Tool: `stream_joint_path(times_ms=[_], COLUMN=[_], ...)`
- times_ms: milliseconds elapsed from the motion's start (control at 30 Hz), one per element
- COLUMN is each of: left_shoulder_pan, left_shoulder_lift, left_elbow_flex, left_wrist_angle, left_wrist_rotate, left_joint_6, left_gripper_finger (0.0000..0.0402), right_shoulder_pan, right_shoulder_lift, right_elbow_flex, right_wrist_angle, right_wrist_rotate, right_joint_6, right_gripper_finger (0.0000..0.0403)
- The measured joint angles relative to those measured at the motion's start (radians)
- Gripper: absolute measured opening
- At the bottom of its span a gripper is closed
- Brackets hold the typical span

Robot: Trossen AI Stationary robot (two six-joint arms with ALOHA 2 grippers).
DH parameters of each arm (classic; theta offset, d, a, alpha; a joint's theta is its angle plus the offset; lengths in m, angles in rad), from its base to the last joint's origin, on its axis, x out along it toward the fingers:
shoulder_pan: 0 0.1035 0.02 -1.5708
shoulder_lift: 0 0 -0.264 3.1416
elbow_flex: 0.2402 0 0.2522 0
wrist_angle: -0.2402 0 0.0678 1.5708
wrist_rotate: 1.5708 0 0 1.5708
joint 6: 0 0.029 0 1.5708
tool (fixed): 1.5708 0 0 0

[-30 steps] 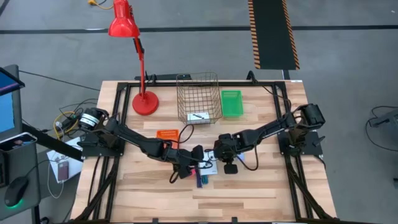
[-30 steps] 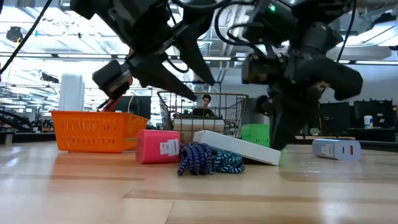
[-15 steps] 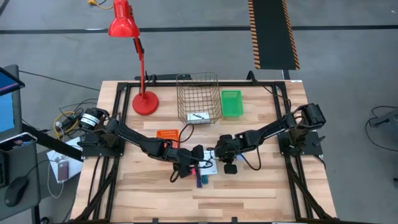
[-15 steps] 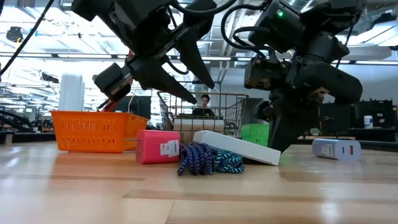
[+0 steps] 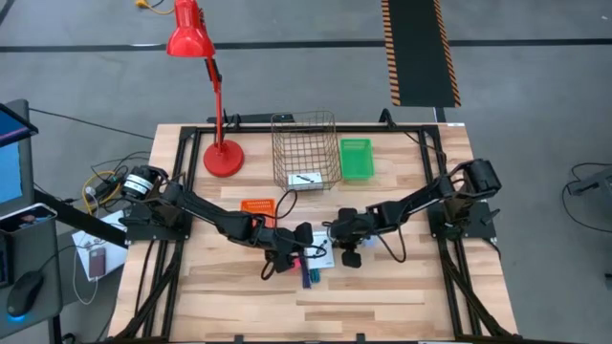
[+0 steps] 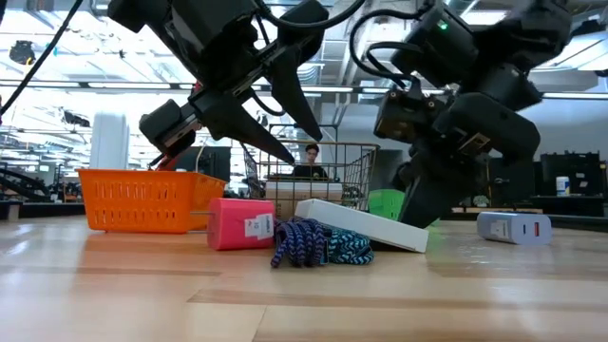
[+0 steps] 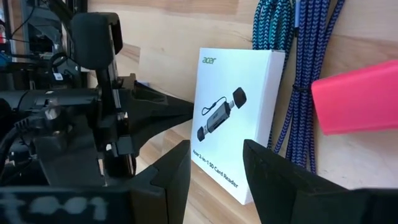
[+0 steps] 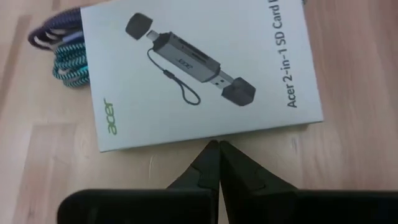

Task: Pick and place items into bin
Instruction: Put the card reader box into the wire basket

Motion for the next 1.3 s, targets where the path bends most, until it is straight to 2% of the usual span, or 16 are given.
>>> stream_joint_path(times_ms=[233,467,733,1300], left_shoulder_pan=[0.002,0.023,0.047,0.054], left_shoulder_lift=[0.000,0.010,0.031,0.031], left_elbow_flex=[0.000,0.000,-0.001,-0.001], left_wrist_angle=[0.008,0.008,0.015,0.014], left_wrist_rotate=[-0.001,-0.005,0.054,0.052], left_joint_6=[0.031,0.044,0.051,0.037], left_gripper_finger=[0.0137,0.0137,0.0137,0.0137], right_shoulder_pan=[-0.001,-0.001,-0.001,-0.001], right_shoulder_lift=[0.000,0.000,0.001,0.002], right_elbow_flex=[-0.070,-0.079,-0.080,-0.081], right_wrist_angle=[0.120,0.125,0.126,0.130], right_wrist_rotate=[-0.002,-0.001,0.001,0.000], right_joint_6=[0.036,0.037,0.037,0.037], right_gripper_finger=[0.0000,0.0000,0.0000,0.0000])
